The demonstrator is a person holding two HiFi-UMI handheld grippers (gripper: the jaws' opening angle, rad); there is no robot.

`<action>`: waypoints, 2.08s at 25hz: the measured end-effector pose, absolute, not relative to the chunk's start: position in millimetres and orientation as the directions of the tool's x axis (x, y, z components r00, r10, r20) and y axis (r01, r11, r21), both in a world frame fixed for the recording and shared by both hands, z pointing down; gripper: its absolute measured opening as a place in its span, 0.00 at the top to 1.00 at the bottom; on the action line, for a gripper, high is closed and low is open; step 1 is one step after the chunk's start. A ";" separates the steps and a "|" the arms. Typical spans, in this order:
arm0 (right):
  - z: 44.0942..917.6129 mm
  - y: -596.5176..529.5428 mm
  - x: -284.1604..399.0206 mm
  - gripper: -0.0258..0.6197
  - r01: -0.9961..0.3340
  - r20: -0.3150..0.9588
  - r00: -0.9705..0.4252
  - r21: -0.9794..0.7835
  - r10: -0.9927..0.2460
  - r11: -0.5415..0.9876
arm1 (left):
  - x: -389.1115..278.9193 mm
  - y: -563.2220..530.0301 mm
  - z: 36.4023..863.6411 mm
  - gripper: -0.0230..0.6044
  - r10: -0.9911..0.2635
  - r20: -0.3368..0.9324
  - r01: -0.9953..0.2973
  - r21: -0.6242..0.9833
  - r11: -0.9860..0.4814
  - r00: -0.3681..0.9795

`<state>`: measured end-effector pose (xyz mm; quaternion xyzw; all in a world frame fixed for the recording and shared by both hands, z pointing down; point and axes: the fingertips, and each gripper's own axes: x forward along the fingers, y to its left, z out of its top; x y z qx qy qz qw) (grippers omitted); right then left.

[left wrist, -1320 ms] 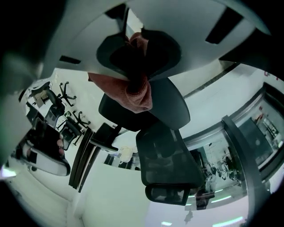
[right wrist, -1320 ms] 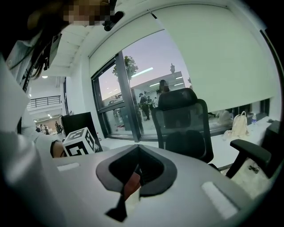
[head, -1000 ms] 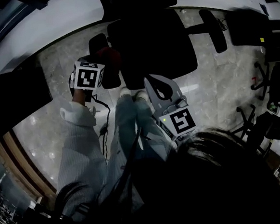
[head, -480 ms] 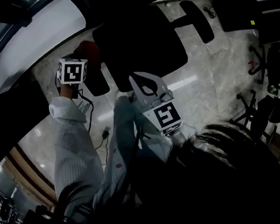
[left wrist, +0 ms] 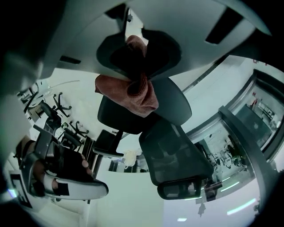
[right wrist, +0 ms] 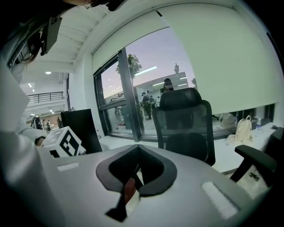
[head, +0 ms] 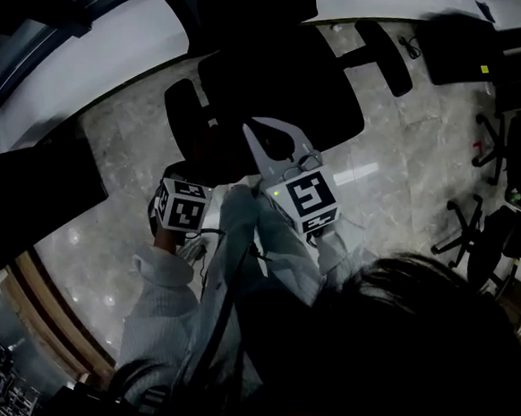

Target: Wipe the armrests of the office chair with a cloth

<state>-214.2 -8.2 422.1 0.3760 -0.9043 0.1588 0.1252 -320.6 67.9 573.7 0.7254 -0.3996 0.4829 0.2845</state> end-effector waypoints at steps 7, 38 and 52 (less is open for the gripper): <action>445.3 13.5 -213.6 0.96 -0.708 0.394 -0.692 -0.206 -0.605 0.675 | -357.4 -32.1 589.9 0.92 -0.401 0.904 -0.878 -0.069 -0.474 0.146; 386.3 37.7 -165.0 0.96 -0.789 0.320 -0.611 -0.165 -0.724 0.592 | -313.0 35.8 525.6 0.92 -0.508 0.836 -0.930 0.008 -0.367 0.207; 263.3 49.5 -65.6 0.96 -0.928 0.097 -0.370 -0.075 -0.924 0.364 | -197.8 -6.4 270.0 0.92 -0.771 0.347 -0.791 -0.118 -0.601 0.534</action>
